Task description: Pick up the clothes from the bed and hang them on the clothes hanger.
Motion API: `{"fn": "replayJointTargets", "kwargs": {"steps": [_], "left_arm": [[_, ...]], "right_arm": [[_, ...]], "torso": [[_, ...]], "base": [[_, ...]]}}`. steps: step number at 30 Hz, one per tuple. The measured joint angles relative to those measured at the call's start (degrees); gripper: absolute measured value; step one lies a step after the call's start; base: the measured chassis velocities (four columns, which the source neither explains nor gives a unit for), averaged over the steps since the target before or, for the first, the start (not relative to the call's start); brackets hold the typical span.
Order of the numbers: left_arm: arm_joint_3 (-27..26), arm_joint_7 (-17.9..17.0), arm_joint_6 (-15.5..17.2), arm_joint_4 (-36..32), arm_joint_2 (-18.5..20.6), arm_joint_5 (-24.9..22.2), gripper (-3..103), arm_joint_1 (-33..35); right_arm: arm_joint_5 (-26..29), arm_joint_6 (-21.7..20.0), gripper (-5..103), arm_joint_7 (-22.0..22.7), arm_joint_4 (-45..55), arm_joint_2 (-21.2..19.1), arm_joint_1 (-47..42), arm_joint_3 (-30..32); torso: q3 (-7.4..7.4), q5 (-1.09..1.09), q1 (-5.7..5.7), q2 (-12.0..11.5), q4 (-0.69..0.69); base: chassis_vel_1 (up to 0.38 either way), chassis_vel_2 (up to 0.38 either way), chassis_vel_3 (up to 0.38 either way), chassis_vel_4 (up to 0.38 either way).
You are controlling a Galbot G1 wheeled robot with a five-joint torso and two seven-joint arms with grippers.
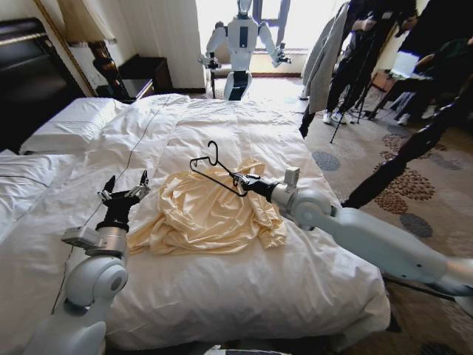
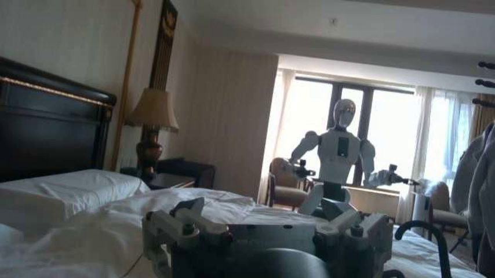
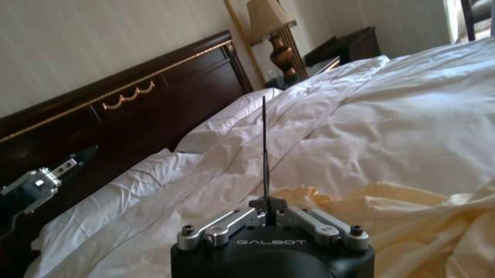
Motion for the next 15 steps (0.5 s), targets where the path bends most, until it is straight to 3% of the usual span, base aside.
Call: {"fn": "replayJointTargets", "kwargs": {"steps": [6, 15], "left_arm": [[-0.1, 0.1, -0.1, 0.7, -0.1, 0.0, 100, -0.2], [1.1, 0.4, -0.2, 2.5, 0.0, 0.2, 100, -1.6]], "right_arm": [[1.5, -0.1, 0, 1.0, 0.0, 1.4, -0.9, -1.7], [2.9, -1.6, 0, 1.3, -0.7, -1.9, -5.5, 0.0]], "torso": [[0.00, 0.00, 0.00, 0.0, 0.01], [0.00, 0.01, 0.00, 0.0, -0.01]], "base": [[0.000, 0.000, 0.000, 0.000], [0.000, 0.000, 0.000, 0.000]]}}
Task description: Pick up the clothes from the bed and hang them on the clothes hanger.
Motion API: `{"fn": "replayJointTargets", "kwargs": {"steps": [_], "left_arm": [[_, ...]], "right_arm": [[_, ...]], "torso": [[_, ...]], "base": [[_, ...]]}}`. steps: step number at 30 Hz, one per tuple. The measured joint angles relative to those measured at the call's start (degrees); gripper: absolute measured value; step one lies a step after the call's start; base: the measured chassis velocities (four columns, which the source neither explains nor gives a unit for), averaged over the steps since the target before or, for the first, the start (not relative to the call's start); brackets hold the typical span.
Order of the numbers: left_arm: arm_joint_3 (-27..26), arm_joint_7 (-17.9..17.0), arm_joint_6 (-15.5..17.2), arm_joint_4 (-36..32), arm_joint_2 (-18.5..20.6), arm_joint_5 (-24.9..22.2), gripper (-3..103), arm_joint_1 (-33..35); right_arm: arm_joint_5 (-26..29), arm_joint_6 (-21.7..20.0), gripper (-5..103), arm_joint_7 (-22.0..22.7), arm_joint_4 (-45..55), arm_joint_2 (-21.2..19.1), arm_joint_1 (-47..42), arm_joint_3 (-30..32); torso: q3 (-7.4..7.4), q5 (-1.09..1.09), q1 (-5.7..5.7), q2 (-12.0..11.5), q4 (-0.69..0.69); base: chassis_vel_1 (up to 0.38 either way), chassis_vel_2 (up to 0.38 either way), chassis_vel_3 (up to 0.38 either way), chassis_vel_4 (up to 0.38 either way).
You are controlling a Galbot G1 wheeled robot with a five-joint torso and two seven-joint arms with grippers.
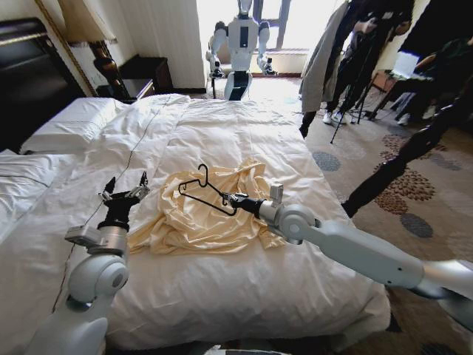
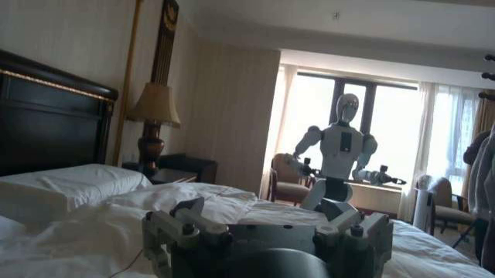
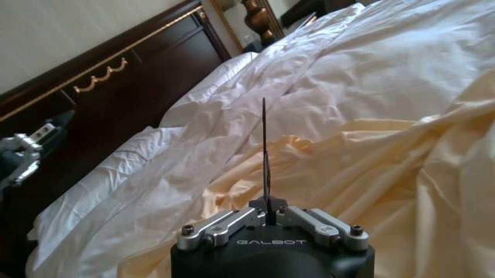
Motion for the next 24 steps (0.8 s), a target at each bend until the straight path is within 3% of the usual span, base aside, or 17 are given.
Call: {"fn": "replayJointTargets", "kwargs": {"steps": [10, 17, 24], "left_arm": [[0.5, 0.5, 0.0, 0.9, 0.5, -0.1, 100, -0.7], [0.7, 1.1, -0.3, 1.4, -0.3, 0.2, 100, -0.7], [0.6, 1.6, -1.0, 2.3, -1.2, 0.8, 100, -0.6]], "right_arm": [[-4.2, -1.8, 0, -3.4, -10.2, 0.9, -0.9, 2.2], [-7.9, -1.1, 0, -4.9, -18.0, 6.5, 1.0, 2.3], [-6.9, -1.1, 0, -5.8, -14.1, 6.3, 3.9, 0.2]], "torso": [[0.00, 0.01, 0.00, 0.0, 0.00], [0.00, 0.00, 0.01, 0.0, 0.03], [0.00, -0.01, 0.00, 0.0, 0.02]], "base": [[0.000, 0.000, 0.000, 0.000], [0.000, 0.000, 0.000, 0.000], [0.000, 0.000, 0.000, 0.000]]}}
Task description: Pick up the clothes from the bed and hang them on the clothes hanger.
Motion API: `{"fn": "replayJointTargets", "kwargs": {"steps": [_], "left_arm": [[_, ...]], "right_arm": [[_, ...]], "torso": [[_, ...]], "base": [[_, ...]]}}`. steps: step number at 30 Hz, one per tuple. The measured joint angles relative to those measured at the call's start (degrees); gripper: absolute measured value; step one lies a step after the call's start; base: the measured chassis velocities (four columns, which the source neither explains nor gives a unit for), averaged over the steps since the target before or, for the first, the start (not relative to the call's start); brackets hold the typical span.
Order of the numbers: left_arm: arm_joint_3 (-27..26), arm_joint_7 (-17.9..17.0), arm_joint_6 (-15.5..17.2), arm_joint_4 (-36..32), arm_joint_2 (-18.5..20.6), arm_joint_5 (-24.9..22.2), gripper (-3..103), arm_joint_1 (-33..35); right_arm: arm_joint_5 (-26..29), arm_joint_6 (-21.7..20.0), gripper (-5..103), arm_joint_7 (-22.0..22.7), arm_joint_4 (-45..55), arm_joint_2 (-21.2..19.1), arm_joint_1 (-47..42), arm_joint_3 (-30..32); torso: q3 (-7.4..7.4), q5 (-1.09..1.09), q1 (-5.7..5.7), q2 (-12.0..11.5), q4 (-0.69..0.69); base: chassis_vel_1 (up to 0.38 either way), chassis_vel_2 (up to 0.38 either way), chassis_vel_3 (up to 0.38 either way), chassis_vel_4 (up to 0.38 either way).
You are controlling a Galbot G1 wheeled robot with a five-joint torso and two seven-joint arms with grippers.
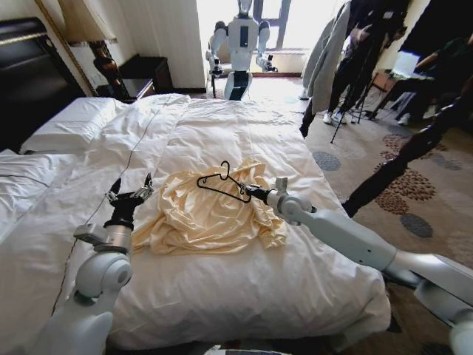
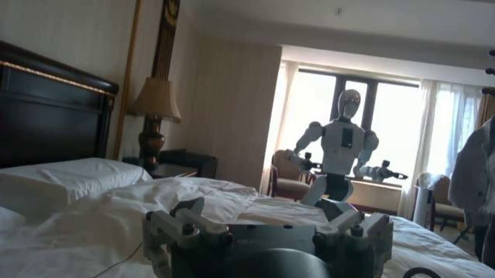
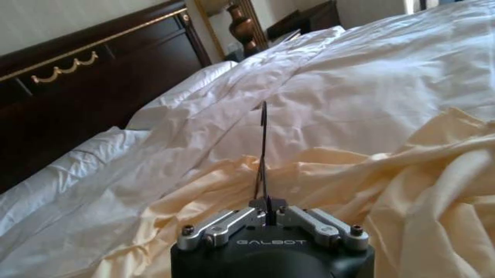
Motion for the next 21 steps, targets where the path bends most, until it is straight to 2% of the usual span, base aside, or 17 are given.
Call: {"fn": "replayJointTargets", "kwargs": {"steps": [8, 15, 21], "left_arm": [[0.6, 0.1, 0.0, 0.8, -0.6, 0.4, 100, -0.9], [0.9, 0.1, 0.1, 0.8, -0.7, 0.5, 100, -1.3], [0.2, 0.1, 0.0, 1.2, -0.3, 0.5, 100, -1.2]], "right_arm": [[3.0, 0.0, 0, 0.0, 7.1, -2.1, 2.6, -1.7], [4.0, 0.0, 0, 1.3, 8.1, 1.1, 2.5, -3.1], [3.9, -0.1, 0, 2.1, 1.9, 4.1, 1.0, -3.1]], "torso": [[0.00, 0.00, 0.00, 0.0, -0.02], [0.00, -0.01, 0.00, 0.0, 0.00], [0.00, 0.00, 0.00, 0.0, 0.00]], "base": [[0.000, 0.000, 0.000, 0.000], [0.000, 0.000, 0.000, 0.000], [0.000, 0.000, 0.000, 0.000]]}}
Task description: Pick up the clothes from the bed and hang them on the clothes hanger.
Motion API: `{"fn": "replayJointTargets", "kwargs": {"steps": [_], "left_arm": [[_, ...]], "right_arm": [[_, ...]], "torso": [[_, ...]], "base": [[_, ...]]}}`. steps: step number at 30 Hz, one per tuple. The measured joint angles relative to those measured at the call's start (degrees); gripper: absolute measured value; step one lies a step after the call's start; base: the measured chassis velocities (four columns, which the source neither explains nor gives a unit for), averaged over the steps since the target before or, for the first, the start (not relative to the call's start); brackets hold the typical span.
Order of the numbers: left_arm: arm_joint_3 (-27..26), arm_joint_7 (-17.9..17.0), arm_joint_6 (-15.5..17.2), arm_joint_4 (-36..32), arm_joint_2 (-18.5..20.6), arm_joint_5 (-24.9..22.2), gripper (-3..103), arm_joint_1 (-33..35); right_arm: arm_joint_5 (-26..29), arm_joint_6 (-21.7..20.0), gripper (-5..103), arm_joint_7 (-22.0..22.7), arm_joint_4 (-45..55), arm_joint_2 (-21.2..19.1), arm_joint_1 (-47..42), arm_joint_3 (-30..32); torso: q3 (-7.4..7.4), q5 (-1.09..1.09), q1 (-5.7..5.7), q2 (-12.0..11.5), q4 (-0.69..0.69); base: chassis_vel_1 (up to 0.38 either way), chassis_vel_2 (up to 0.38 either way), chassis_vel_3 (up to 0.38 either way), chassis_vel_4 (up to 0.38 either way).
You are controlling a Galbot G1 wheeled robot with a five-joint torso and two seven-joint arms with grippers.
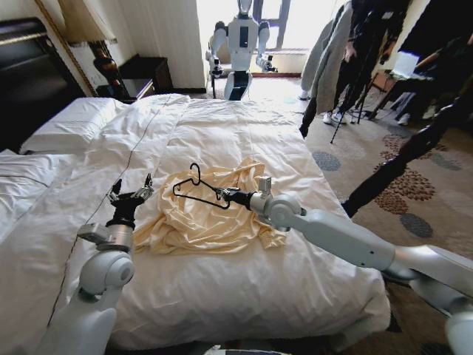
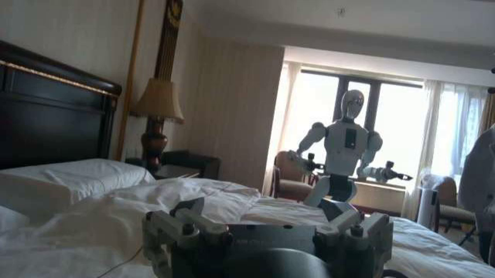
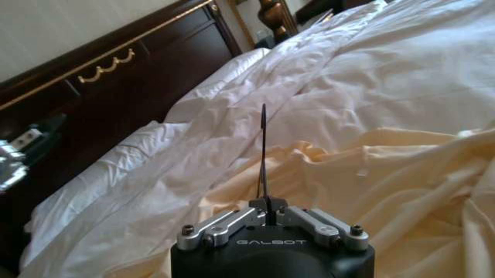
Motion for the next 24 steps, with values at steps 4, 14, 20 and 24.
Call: {"fn": "replayJointTargets", "kwargs": {"steps": [4, 14, 20, 24], "left_arm": [[-0.1, 0.0, -0.1, 0.0, -0.2, 0.0, 100, 0.1], [0.4, 0.4, -0.4, 0.9, -0.4, 0.0, 100, -0.4], [0.5, 0.9, -0.7, 0.9, -0.4, 0.0, 100, -0.2], [0.4, 0.9, -0.8, 0.8, -0.4, 0.0, 100, -0.1]], "right_arm": [[-0.5, -0.7, 0, 0.1, -3.7, 0.1, -0.4, 0.2], [-5.2, -2.7, 2, 6.1, -5.2, -0.8, -1.6, 1.4], [-17.1, -0.8, 20, 9.5, -10.6, 0.4, -1.2, 2.7], [-20.9, 0.5, 30, 9.9, -12.2, 0.8, -1.1, 2.9]], "torso": [[0.00, 0.00, 0.00, 0.0, -0.01], [0.00, 0.00, 0.00, 0.0, -0.02], [0.00, 0.00, 0.00, 0.0, -0.01], [0.00, 0.00, 0.00, 0.0, -0.01]], "base": [[0.000, 0.000, 0.000, 0.000], [0.000, 0.000, 0.000, 0.000], [0.000, 0.000, 0.000, 0.000], [0.000, 0.000, 0.000, 0.000]]}}
